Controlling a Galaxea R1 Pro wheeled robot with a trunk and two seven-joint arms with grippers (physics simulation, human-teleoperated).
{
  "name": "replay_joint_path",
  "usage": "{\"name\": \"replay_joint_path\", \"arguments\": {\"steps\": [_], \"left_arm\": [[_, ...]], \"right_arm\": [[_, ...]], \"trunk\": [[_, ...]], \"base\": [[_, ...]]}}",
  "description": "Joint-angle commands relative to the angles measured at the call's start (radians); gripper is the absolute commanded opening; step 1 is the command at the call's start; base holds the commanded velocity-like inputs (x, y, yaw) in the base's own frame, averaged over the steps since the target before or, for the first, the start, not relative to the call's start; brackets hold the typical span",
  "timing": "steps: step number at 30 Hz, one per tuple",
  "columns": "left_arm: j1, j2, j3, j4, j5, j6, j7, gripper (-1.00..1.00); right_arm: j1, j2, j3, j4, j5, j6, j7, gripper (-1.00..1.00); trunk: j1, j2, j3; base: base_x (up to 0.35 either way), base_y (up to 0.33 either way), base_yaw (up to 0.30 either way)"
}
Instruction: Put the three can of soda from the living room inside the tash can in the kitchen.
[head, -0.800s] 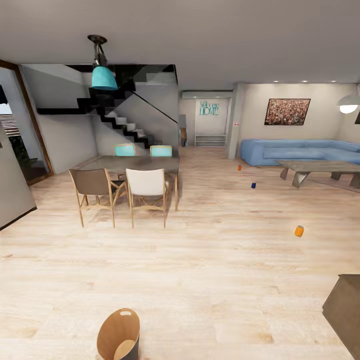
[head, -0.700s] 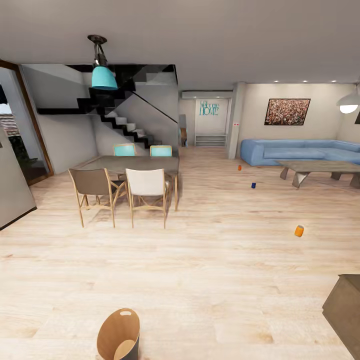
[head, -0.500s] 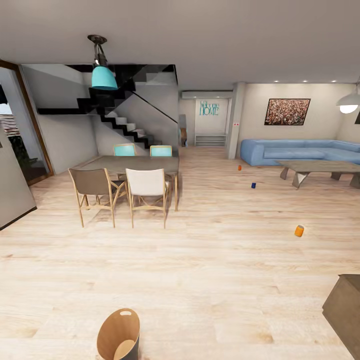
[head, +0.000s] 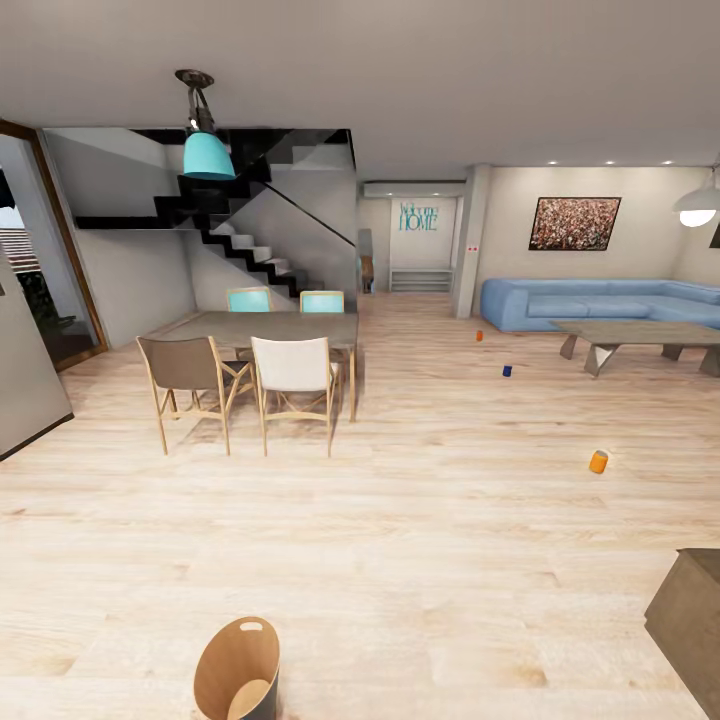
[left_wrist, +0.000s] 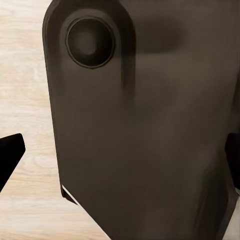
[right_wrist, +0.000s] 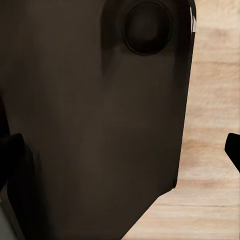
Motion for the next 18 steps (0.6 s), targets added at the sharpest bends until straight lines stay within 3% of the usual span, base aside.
{"name": "replay_joint_path", "arguments": {"steps": [1, 7, 12, 13, 17, 18], "left_arm": [[-0.006, 0.006, 0.0, -0.006, 0.0, -0.006, -0.005, 1.0], [-0.041, 0.03, -0.002, -0.04, -0.002, -0.016, -0.039, 1.0], [-0.069, 0.032, -0.004, -0.068, -0.002, -0.002, -0.056, 1.0], [-0.083, 0.033, -0.004, -0.495, -0.002, 0.016, -0.057, 1.0], [-0.085, 0.034, -0.001, -0.615, -0.002, 0.06, -0.058, 1.0], [-0.085, 0.034, -0.001, -0.691, -0.002, 0.083, -0.058, 1.0]], "right_arm": [[-0.004, -0.006, 0.001, -0.006, 0.002, -0.006, 0.0, 1.0], [-0.023, -0.039, -0.002, -0.04, 0.001, -0.039, 0.034, 1.0], [-0.026, -0.068, -0.004, -0.068, -0.002, -0.067, 0.062, 1.0], [-0.027, -0.201, -0.01, -0.366, -0.002, -0.291, 0.128, 1.0], [-0.027, -0.211, -0.049, -0.451, -0.003, -0.298, 0.134, 1.0], [-0.027, -0.214, -0.073, -0.509, -0.002, -0.298, 0.144, 1.0]], "trunk": [[0.0, 0.0, 0.0], [0.0, 0.0, 0.0], [0.0, 0.0, 0.0], [0.0, 0.0, 0.0], [0.0, 0.0, 0.0], [0.0, 0.0, 0.0]], "base": [[0.0, 0.0, 0.0], [0.0, 0.0, 0.0], [0.0, 0.0, 0.0], [0.0, 0.0, 0.0], [0.0, 0.0, 0.0], [0.0, 0.0, 0.0]]}}
